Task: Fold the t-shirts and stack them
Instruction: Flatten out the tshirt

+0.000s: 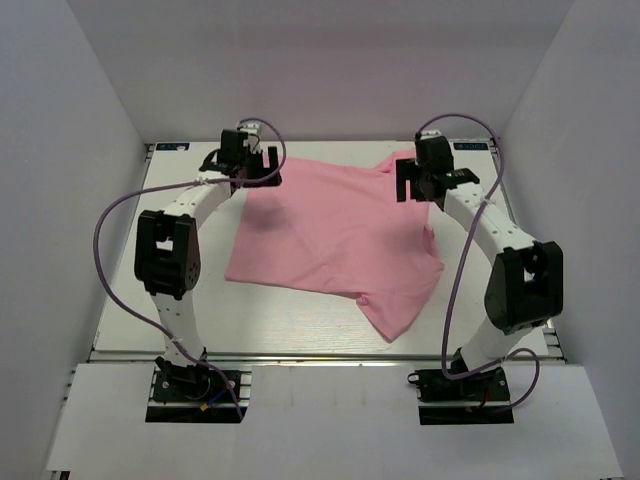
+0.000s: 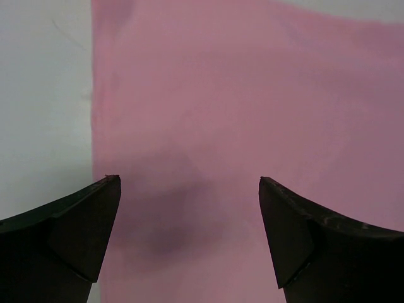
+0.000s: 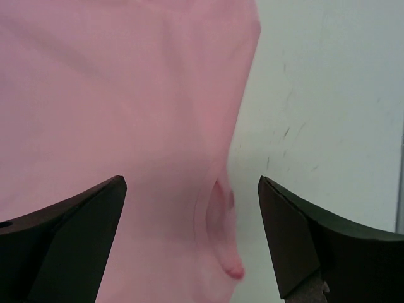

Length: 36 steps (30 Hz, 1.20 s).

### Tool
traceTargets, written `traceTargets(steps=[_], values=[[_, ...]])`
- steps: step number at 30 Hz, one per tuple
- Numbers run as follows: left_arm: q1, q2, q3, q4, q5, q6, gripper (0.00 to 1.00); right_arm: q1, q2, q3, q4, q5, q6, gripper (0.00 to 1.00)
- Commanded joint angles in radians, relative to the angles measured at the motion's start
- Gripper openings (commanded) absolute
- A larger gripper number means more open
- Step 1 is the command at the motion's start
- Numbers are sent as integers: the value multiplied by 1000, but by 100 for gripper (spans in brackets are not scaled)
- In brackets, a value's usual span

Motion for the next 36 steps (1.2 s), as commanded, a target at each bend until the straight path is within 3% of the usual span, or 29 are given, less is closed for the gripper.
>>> traceTargets(steps=[1,5,9,13,17,21,29,32,36], values=[[-4,-116,-159,41,138,-47,100,-18,-82,-77,-61,-73,146,90],[-4,-138,-270,42,138,-47,100,-48,-170,-253,-63,-30,177,88],[-4,-138,-322,20,138,-47,100,-81,-173,-318,-48,-87,162,87],[-4,-129,-345,-17,93,-65,100,-104,-118,-307,-28,-101,163,83],[-4,-139,-407,-38,21,-83,100,-125,-34,-261,-18,-112,154,70],[-4,-161,-450,-83,-63,-108,100,-140,6,-259,6,-104,165,63],[5,-207,-488,-178,-213,-169,100,-168,75,-250,54,-82,145,53],[5,-234,-499,-178,-224,-169,100,-165,92,-241,69,-124,126,52],[5,-256,-508,-178,-224,-169,100,-162,89,-247,130,-288,105,52]])
